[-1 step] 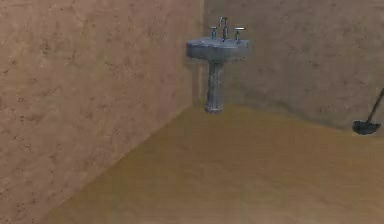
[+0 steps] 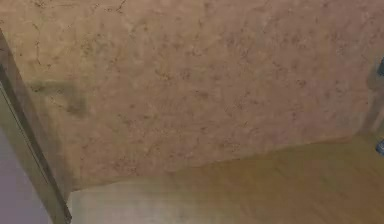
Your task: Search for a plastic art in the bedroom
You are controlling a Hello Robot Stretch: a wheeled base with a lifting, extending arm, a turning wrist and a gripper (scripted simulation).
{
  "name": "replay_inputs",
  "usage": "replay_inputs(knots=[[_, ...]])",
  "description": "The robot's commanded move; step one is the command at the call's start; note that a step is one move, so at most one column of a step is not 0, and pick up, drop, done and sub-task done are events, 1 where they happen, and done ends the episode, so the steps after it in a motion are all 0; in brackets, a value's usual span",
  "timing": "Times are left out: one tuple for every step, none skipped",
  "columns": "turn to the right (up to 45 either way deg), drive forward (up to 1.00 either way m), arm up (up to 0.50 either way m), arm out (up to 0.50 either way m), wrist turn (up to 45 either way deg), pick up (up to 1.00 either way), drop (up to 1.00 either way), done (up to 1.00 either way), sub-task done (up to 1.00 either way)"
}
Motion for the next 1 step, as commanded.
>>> replay_inputs(knots=[[-33.0, 0.00, 0.00, 0.00, 0.0, 0.00, 0.00, 0.00, 0.00]])
